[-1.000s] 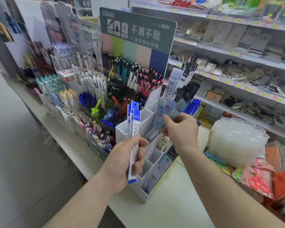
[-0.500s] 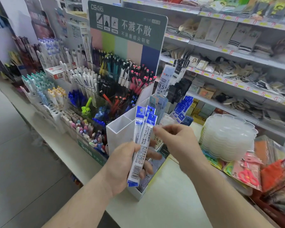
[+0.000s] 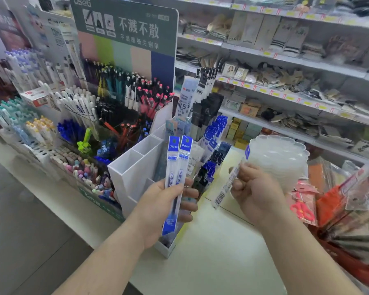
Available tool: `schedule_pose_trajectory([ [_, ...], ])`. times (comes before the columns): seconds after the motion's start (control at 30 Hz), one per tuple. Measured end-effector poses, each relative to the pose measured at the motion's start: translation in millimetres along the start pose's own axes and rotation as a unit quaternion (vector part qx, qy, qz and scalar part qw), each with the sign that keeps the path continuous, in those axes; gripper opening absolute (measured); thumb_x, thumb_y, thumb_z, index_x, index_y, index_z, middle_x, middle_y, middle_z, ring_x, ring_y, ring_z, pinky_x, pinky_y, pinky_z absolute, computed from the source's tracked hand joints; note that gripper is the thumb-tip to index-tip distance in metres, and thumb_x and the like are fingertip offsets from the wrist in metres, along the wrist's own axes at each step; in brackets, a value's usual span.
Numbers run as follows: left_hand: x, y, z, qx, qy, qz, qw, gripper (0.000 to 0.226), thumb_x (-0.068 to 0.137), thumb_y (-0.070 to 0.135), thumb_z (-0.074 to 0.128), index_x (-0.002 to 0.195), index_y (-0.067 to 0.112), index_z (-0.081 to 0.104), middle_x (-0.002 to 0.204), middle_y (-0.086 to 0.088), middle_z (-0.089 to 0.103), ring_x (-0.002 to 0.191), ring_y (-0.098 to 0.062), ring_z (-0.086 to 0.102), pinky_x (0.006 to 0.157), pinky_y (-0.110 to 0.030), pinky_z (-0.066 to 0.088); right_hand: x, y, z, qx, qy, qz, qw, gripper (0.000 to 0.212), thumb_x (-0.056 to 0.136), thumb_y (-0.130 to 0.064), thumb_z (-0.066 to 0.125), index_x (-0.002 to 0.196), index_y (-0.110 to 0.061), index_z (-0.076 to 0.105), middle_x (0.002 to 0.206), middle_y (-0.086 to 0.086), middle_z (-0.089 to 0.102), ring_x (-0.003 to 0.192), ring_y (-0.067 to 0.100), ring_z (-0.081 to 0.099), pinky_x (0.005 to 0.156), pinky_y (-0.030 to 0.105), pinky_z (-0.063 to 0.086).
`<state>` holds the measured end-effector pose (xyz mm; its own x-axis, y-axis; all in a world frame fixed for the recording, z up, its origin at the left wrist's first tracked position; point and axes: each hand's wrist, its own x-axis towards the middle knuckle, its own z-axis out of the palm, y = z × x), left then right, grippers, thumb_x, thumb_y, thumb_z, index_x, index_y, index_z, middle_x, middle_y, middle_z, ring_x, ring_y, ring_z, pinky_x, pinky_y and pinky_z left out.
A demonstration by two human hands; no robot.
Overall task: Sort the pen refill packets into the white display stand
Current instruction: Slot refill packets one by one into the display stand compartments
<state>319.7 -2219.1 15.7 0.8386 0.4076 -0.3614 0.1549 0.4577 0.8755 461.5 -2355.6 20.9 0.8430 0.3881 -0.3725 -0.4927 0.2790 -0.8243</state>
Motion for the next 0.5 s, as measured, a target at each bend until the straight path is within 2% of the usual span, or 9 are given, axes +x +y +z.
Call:
schedule_pose_trajectory([
  [0.07, 3.8, -1.5, -1.3, 0.016, 0.006, 0.007, 1.0, 0.025, 0.104, 0.016, 0.045, 0.109, 0.005, 0.066, 0.079, -0.009, 0.067, 0.061, -0.019, 0.059, 0.049, -0.027, 0.05, 12.5, 1.4, -19.9, -0.003, 0.045, 0.006, 0.999, 0.01, 0.098, -0.018, 0.051, 0.089, -0.015, 0.053, 0.06, 0.0, 0.05, 0.042, 0.01, 0.037, 0.042, 0.02, 0.034],
  [0.13, 6.5, -1.8, -0.7, 0.032, 0.011, 0.013, 0.999, 0.026, 0.104, 0.018, 0.045, 0.108, 0.006, 0.067, 0.074, -0.006, 0.064, 0.057, -0.017, 0.057, 0.048, -0.026, 0.048, 20.6, 7.8, -34.0, -0.062, 0.081, -0.001, 0.995, 0.013, 0.097, -0.025, 0.051, 0.092, -0.014, 0.056, 0.054, -0.003, 0.05, 0.043, 0.012, 0.036, 0.046, 0.024, 0.031],
  [0.23, 9.8, -1.2, 4.0, 0.018, 0.014, 0.015, 1.0, 0.025, 0.104, 0.016, 0.044, 0.106, 0.004, 0.066, 0.07, -0.007, 0.062, 0.054, -0.017, 0.054, 0.049, -0.026, 0.045, 27.1, 18.9, -40.7, -0.117, 0.115, -0.02, 0.986, 0.017, 0.093, -0.012, 0.051, 0.094, -0.003, 0.066, 0.061, 0.007, 0.061, 0.047, 0.02, 0.043, 0.049, 0.028, 0.037],
  [0.3, 12.2, -0.8, 6.6, 0.01, 0.018, 0.018, 1.0, 0.024, 0.103, 0.015, 0.044, 0.103, 0.005, 0.066, 0.069, -0.007, 0.061, 0.054, -0.016, 0.053, 0.049, -0.026, 0.045, 35.0, 25.4, -41.8, -0.158, 0.109, -0.038, 0.981, 0.02, 0.096, -0.008, 0.049, 0.099, 0.002, 0.067, 0.07, 0.012, 0.061, 0.053, 0.024, 0.052, 0.056, 0.035, 0.047],
  [0.4, 14.9, -0.5, 8.0, 0.013, 0.023, 0.024, 0.999, 0.024, 0.103, 0.015, 0.045, 0.101, 0.007, 0.068, 0.07, -0.007, 0.062, 0.055, -0.016, 0.054, 0.048, -0.025, 0.048, 50.1, 34.2, -45.4, -0.279, 0.083, -0.075, 0.954, 0.025, 0.103, -0.017, 0.048, 0.103, 0.001, 0.066, 0.068, 0.01, 0.063, 0.058, 0.021, 0.06, 0.069, 0.039, 0.052],
  [0.47, 16.1, -1.4, 8.3, 0.022, 0.027, 0.025, 0.999, 0.025, 0.103, 0.015, 0.045, 0.103, 0.007, 0.068, 0.072, -0.008, 0.064, 0.056, -0.017, 0.056, 0.049, -0.025, 0.049, 59.0, 39.3, -48.4, -0.355, 0.076, -0.113, 0.925, 0.023, 0.101, -0.021, 0.054, 0.092, -0.006, 0.069, 0.066, 0.007, 0.068, 0.06, 0.02, 0.065, 0.071, 0.037, 0.055],
  [0.5, 16.2, -2.1, 8.7, 0.026, 0.027, 0.024, 0.999, 0.025, 0.103, 0.015, 0.045, 0.104, 0.007, 0.068, 0.074, -0.008, 0.065, 0.057, -0.017, 0.057, 0.049, -0.026, 0.05, 63.5, 42.2, -49.7, -0.377, 0.072, -0.131, 0.914, 0.021, 0.1, -0.02, 0.057, 0.084, -0.011, 0.069, 0.067, 0.006, 0.07, 0.061, 0.02, 0.067, 0.075, 0.04, 0.058],
])
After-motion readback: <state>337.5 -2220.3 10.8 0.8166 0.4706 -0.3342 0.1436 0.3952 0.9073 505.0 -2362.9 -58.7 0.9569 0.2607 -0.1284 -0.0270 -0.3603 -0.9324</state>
